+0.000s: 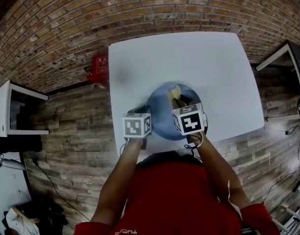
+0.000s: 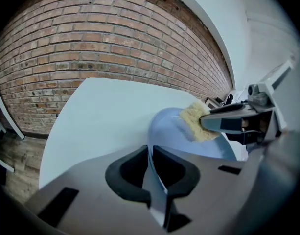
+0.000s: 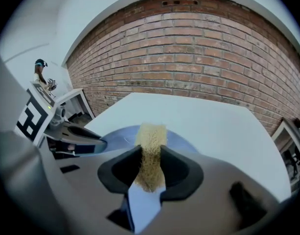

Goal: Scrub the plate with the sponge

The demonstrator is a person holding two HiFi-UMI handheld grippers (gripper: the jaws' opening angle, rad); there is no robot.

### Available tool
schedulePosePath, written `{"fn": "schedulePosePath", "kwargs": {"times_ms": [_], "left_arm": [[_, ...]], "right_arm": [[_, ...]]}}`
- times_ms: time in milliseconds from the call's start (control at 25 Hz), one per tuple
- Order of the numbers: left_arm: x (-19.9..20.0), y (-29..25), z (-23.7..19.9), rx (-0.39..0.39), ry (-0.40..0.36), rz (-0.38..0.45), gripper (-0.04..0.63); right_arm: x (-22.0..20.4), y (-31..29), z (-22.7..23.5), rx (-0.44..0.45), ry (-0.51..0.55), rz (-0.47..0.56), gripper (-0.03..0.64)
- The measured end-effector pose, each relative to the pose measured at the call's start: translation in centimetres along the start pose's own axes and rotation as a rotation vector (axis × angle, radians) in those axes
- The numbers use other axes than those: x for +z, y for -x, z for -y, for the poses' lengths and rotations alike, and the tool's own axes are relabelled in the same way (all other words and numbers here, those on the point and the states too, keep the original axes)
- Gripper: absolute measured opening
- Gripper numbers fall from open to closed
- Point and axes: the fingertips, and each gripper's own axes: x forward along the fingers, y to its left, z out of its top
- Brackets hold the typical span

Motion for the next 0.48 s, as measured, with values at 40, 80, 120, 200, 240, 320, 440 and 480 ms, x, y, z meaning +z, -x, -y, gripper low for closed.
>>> {"fn": "schedulePosePath", "kwargs": {"times_ms": [40,80,120,200,240,320,440,480], "left_arm": [[0.0,0.0,0.0,-0.001,0.001,0.001,0.043],[0.0,0.0,0.0,-0.002,0.003,0.002,0.043],[0.0,0.0,0.0,-0.003,0.005,0.004,0.043],[0.0,0.0,0.0,-0.005,0.008,0.005,0.042],[0.0,0.0,0.1,-0.005,0.008,0.005,0.043],[0.0,0.0,0.1,-0.004,0.008,0.005,0.041],[0.0,0.0,0.1,-0.002,0.008,0.003,0.041],[0.0,0.0,0.1,-0.001,0.007,0.003,0.041]], "right_arm": [[0.3,-0.1,-1.3,0.026,0.007,0.002,0.12],[0.4,-0.3,-2.7,0.053,0.017,0.0,0.12],[0.5,-0.5,-4.0,0.08,0.028,-0.008,0.12],[0.4,-1.2,-6.3,0.119,0.054,-0.028,0.12],[0.2,-1.5,-7.1,0.13,0.068,-0.036,0.12],[0.0,-2.0,-8.0,0.132,0.093,-0.048,0.12],[-0.3,-2.4,-7.7,0.123,0.104,-0.056,0.12],[-0.3,-2.4,-7.4,0.117,0.103,-0.057,0.12]]}}
